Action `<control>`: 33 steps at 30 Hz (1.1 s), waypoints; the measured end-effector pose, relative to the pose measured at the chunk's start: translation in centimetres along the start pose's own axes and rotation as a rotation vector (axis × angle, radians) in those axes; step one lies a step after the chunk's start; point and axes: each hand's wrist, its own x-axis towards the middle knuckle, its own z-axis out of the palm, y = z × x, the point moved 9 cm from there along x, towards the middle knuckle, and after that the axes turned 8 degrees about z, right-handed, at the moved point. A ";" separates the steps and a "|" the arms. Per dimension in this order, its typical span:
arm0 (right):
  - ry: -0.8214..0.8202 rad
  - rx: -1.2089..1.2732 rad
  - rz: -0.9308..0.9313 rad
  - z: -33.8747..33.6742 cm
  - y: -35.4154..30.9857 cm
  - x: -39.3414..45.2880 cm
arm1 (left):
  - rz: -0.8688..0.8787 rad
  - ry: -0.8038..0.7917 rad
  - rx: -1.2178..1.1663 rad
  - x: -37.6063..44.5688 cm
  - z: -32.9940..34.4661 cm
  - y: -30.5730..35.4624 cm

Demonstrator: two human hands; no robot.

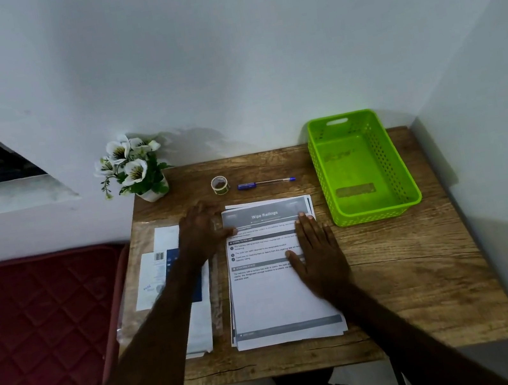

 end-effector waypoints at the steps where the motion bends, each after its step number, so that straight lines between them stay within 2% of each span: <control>1: -0.001 0.001 -0.001 0.0 0.0 0.0 | 0.010 0.016 -0.006 -0.1 -0.2 0.2; 5: -0.005 0.006 0.007 -0.1 -0.1 0.0 | -0.007 0.026 -0.005 0.2 -0.7 0.9; 13: 0.005 0.009 -0.005 -0.3 -0.2 0.1 | 0.012 -0.063 -0.113 1.9 0.2 2.3; 19: 0.199 0.092 -0.117 -3.0 -1.5 -1.6 | -0.072 -0.070 -0.115 2.4 0.8 1.2; 22: 0.218 0.065 -0.183 -2.5 -1.8 -3.4 | -0.111 -0.059 -0.164 2.4 0.9 0.3; 27: 0.181 0.015 -0.205 -2.5 -1.6 -4.4 | -0.033 0.054 -0.187 2.2 -0.4 0.6; 33: 0.143 -0.056 -0.189 -1.8 -0.6 -4.1 | 0.192 0.142 -0.095 -0.5 -1.2 4.1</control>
